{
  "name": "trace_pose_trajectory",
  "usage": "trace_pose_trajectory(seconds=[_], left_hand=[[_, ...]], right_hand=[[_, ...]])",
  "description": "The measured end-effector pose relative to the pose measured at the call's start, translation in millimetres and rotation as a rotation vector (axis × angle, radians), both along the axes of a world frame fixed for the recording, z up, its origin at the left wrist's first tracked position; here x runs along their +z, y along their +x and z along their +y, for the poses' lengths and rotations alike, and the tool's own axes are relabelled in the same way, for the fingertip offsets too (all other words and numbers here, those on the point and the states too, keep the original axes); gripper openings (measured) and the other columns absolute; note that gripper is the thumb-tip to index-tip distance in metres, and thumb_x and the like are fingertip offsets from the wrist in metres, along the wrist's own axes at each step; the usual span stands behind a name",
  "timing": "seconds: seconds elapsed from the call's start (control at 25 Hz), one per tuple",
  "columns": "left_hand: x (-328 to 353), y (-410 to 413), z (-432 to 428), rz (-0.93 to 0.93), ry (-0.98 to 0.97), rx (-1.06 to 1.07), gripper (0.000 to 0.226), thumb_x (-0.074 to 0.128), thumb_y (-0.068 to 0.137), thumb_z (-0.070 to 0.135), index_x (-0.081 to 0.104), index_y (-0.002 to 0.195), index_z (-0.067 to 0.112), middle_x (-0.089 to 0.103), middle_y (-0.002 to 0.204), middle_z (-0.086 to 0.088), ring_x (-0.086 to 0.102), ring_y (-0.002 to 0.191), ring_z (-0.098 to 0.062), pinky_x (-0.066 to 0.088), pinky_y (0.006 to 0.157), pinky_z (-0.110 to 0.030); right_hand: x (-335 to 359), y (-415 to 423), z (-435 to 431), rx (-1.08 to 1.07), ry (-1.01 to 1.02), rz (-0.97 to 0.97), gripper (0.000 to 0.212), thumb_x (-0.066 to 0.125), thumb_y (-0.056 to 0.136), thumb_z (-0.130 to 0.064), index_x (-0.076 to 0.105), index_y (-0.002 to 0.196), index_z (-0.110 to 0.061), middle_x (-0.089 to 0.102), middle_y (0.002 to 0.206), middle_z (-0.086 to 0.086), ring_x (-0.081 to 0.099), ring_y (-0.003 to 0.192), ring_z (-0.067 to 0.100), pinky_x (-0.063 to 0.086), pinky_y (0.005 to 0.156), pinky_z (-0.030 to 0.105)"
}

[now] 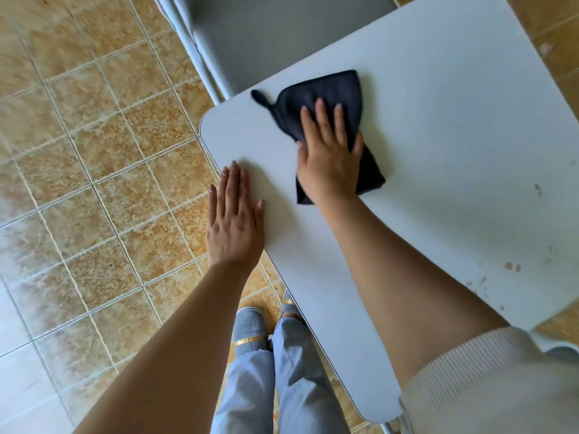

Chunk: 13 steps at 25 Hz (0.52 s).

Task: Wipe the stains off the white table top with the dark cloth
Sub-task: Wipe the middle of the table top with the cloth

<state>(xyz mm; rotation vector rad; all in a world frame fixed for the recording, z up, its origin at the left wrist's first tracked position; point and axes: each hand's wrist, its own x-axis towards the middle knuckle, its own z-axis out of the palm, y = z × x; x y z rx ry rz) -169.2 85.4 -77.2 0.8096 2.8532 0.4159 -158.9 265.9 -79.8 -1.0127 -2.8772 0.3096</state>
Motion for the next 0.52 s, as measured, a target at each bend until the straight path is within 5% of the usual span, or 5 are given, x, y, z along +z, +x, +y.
trace_pose_trajectory(seconds=[0.28,0.52], left_hand=[[11,12,-21,-0.034,-0.015,0.072,0.062,0.015,0.102,0.04,0.013,0.153,0.006,0.011,0.162,-0.008,0.004,0.149,-0.017,-0.002,0.121,-0.032],[17,18,-40,-0.06,-0.026,-0.01,0.064,0.01,0.101,0.044,0.011,0.154,0.007,0.007,0.162,-0.006,0.002,0.149,-0.016,0.0,0.122,-0.035]], right_hand=[[5,109,-76,0.229,0.066,-0.013,0.051,0.044,0.1,-0.033,0.04,0.151,-0.029,0.034,0.161,-0.006,0.028,0.15,0.021,0.029,0.114,0.051],[11,118,-46,-0.17,-0.005,-0.1,0.053,0.046,0.099,-0.03,0.04,0.151,-0.025,0.032,0.161,-0.002,0.027,0.15,0.024,0.029,0.113,0.056]])
